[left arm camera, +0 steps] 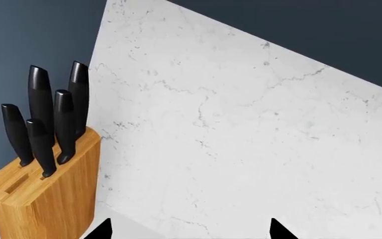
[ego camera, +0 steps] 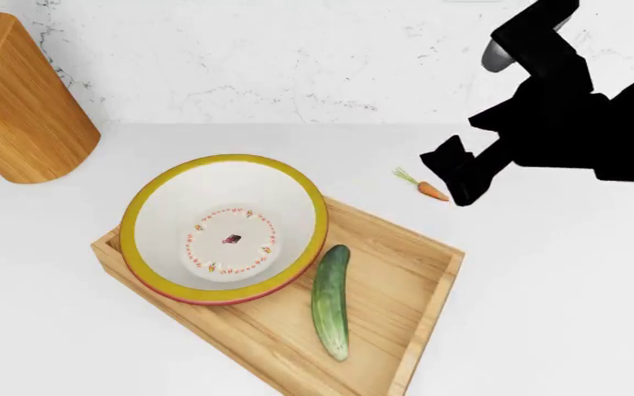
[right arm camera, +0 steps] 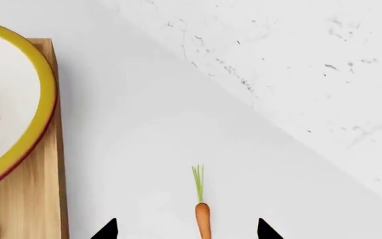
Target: Place the two vegetables and bowl onto the tray for setting up a vegetable dip station.
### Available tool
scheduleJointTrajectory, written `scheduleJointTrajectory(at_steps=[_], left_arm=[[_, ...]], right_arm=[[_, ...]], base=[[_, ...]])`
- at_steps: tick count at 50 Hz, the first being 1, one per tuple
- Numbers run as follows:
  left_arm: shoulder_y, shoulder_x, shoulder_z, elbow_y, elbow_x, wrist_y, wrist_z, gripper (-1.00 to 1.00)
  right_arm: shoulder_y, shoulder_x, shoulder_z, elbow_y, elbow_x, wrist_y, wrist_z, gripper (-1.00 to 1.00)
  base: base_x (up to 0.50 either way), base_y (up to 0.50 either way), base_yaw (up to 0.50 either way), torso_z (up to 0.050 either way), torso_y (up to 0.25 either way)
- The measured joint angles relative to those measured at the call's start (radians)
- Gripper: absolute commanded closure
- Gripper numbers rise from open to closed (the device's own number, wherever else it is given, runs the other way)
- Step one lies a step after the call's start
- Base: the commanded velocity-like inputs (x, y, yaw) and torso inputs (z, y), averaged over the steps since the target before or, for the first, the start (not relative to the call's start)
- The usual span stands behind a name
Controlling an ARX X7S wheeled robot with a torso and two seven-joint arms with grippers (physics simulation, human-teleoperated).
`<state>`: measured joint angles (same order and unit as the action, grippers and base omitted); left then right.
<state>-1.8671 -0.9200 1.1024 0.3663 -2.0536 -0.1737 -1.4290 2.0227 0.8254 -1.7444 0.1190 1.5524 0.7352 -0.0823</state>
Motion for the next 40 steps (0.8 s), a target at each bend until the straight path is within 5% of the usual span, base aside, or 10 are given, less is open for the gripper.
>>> scheduleJointTrajectory(at_steps=[40], left_arm=[[0.002, 0.003, 0.002, -0.002, 0.001, -0.002, 0.003, -1.0]], right_arm=[[-0.107, -0.152, -0.062, 0.193, -0.091, 0.017, -0.032, -1.0]], base=[[0.0, 0.0, 0.0, 0.0, 0.0]])
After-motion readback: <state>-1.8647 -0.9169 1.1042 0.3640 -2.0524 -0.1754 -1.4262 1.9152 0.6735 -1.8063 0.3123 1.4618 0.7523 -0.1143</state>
